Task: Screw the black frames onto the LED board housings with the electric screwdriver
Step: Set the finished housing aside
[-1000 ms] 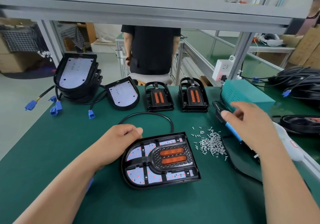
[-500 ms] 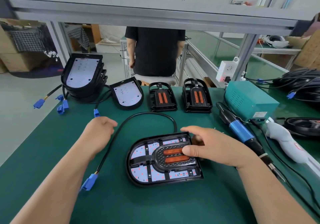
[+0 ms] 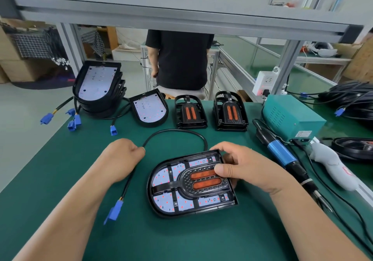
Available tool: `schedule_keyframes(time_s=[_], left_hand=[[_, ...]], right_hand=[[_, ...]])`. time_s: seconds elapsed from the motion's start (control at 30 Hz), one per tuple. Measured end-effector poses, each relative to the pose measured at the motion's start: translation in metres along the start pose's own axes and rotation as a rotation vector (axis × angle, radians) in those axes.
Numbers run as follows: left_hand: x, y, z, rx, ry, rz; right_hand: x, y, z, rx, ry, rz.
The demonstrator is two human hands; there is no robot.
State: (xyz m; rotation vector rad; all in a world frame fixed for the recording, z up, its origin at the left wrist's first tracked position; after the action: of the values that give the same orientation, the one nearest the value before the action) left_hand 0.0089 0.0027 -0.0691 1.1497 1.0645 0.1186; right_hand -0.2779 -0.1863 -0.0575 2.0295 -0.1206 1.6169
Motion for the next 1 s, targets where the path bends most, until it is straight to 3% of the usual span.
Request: schedule_keyframes(time_s=[0.13,0.27,0.4,0.6,0.77,1.0], left_hand=[[-0.014,-0.01,-0.007,0.166,0.134,-0.707],[-0.02,-0.011,-0.007,0.406,0.266,-1.044],[-0.021,-0.009,-0.005,0.495,0.375,-1.286],[-0.019,-0.017,-0.01,0.479,0.402,-1.085],[-0.022,-0.017,-0.015,0.49,0.309,-0.965],[-0.027,-0.007,-0.022,0.567,-0.081,-0.773]], right_hand=[[-0.002,0.001,0.0,0.011,0.05,0.055],[0.0,0.003,-0.004,-0.015,0.111,0.12],[0.002,0.003,-0.005,-0.027,0.151,0.099],[0.005,-0.009,0.003,-0.03,0.107,0.073],[0.003,-0.013,0.008,-0.04,0.093,0.062],[-0.006,-0.019,0.019,-0.095,0.081,0.106]])
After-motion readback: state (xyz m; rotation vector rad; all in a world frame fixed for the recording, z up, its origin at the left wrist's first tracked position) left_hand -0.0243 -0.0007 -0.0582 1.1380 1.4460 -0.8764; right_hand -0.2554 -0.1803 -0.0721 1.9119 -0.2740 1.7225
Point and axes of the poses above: each hand's wrist, its own z-axis towards the middle knuckle, its own y-axis out of the back of the hand, x = y × z, the point moved 1 cm from there along z, towards the middle knuckle, and after that the axes turned 3 degrees about -x, right-handed, at the moved point
